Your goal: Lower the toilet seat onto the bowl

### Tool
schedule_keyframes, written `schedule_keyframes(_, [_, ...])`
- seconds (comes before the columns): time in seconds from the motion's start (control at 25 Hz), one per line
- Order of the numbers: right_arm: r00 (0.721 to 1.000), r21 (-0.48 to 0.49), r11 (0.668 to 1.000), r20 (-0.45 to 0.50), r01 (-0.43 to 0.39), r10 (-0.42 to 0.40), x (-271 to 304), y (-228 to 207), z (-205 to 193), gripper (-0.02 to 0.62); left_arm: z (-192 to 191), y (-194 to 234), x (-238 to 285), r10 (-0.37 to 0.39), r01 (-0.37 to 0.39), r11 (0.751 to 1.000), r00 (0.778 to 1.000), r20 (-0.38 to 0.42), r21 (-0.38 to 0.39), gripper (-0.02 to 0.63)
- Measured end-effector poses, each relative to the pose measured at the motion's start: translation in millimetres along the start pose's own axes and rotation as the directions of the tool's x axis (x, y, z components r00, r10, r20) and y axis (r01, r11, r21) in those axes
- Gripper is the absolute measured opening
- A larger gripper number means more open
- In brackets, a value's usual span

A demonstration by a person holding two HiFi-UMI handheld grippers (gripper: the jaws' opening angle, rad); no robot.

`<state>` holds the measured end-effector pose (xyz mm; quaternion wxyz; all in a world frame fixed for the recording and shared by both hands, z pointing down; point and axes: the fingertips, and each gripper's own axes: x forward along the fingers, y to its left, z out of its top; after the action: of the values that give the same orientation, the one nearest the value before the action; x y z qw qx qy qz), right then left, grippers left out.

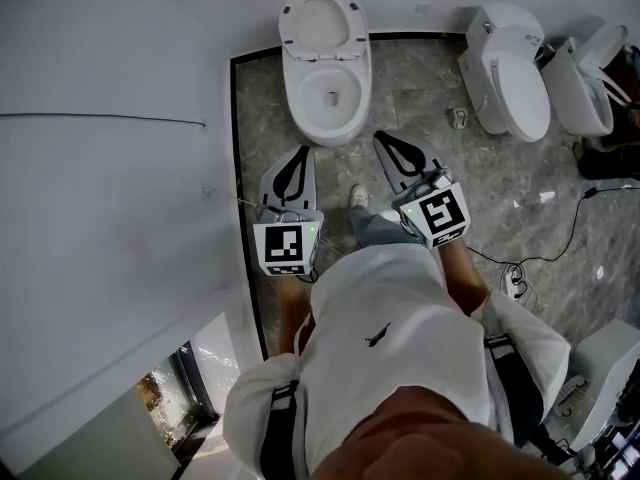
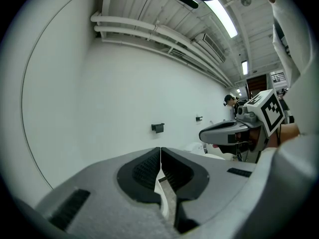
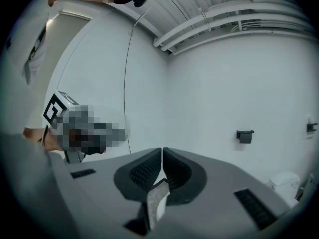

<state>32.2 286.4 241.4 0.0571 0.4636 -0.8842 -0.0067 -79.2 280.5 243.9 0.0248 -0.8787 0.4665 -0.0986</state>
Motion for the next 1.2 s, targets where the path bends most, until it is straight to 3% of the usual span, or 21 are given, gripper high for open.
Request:
schedule_keyframes(0.56, [1.0,0.009,1.0,-0.013,0.012,-0.011,75.0,-39.4,8.2,0.031,1.3,60.4,67.5,-0.012,0.012,1.0,1.0,-0.016,-0.014,0.029])
schedule_keyframes(1.2, [0.996,0.021,0.996,-0.028,0.084,-0.083,118.8,-107.5,6.7,0.031,9.1,83.9,151.9,-0.067,0.067,0.998,0.998,-0.015,-0.012,0.031])
